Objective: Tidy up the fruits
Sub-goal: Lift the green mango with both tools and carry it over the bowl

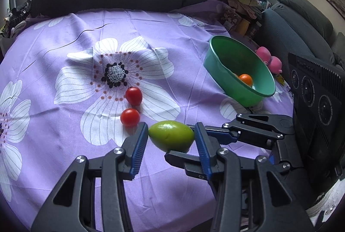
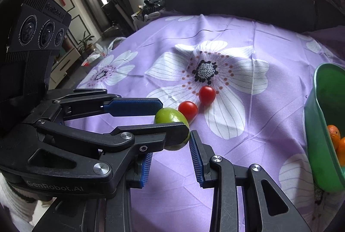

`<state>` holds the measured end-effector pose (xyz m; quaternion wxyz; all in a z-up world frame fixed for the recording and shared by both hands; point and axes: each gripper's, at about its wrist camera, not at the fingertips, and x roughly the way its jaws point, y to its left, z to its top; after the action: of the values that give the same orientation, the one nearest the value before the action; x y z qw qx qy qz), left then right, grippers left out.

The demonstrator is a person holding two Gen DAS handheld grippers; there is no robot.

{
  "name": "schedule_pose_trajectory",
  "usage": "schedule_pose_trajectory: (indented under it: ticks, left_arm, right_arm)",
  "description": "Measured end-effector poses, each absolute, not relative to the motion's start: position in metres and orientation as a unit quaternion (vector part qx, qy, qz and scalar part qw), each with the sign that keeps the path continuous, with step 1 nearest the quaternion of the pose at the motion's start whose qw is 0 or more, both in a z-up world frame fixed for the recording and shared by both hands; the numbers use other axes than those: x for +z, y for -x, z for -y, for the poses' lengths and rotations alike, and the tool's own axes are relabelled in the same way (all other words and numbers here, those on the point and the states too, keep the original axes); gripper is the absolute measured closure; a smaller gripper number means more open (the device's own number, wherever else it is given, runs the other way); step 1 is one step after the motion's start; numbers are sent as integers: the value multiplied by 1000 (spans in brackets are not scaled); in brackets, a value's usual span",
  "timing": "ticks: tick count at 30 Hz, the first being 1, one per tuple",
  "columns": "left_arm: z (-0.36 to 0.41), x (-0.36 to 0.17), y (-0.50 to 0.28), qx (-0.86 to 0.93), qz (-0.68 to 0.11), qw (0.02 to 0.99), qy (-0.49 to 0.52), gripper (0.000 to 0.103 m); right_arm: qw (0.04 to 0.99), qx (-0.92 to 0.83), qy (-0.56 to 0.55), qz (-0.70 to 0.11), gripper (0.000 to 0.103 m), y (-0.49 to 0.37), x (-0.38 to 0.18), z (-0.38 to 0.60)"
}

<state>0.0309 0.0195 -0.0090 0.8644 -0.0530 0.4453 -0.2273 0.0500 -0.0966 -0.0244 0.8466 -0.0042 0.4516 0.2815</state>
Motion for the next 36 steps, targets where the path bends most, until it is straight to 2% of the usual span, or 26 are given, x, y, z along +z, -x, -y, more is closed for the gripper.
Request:
schedule_pose_trajectory:
  ticks: [36]
  left_arm:
    - [64, 35, -12, -279, -398, 874, -10, 59]
  right_arm:
    - [893, 225, -25, -389, 68, -6, 19, 168]
